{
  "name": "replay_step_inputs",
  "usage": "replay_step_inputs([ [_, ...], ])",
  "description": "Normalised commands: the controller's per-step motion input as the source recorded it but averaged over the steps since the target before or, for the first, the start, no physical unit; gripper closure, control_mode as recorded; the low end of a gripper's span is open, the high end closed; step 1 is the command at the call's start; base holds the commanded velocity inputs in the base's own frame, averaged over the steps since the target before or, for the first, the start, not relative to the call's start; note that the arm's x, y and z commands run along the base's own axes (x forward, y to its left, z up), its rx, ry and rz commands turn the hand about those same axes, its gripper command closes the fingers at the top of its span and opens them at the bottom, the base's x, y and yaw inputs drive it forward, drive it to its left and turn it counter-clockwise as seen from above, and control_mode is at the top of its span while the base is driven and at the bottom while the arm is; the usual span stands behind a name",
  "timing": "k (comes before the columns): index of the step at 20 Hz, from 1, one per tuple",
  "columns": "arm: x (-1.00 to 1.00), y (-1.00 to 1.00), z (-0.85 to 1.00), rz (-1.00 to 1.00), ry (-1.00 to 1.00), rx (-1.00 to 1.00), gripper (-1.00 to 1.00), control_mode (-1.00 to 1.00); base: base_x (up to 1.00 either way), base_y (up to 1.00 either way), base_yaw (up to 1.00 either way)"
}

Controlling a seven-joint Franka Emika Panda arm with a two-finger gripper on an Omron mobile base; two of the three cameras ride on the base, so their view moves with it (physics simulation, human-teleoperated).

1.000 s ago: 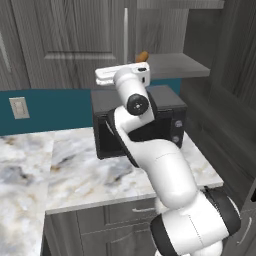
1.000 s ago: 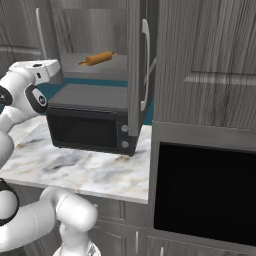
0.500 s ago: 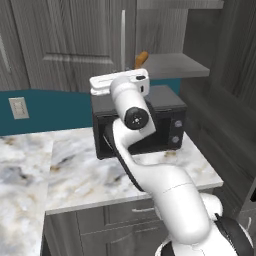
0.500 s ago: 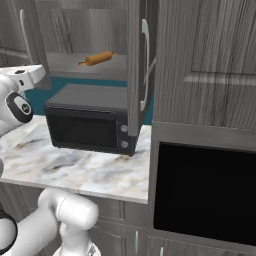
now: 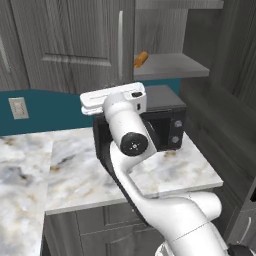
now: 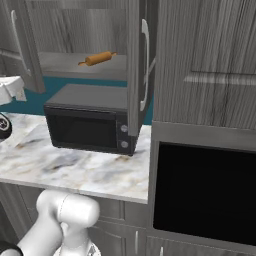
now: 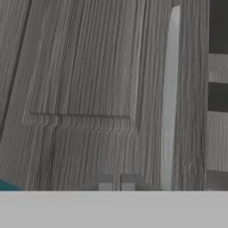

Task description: Open the cabinet, retrieve the rolling pin, and place it next to the meat on the cutting board to prepare for tenderizing.

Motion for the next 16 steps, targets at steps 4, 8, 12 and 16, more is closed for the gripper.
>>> replay_step_inputs([
  [4,-0.41,0.5,-0.09,0.02,0.01,0.01,-1.0,-1.0,0.0,0.0,0.0],
  [8,-0.51,-0.23,0.03,0.08,-0.01,0.1,-1.0,-1.0,0.0,0.0,0.0],
  [12,-0.77,-0.87,0.2,0.12,-0.01,0.19,-1.0,-1.0,0.0,0.0,0.0],
  [16,-0.72,-0.99,0.16,0.12,0.0,0.25,-1.0,-1.0,0.0,0.0,0.0],
])
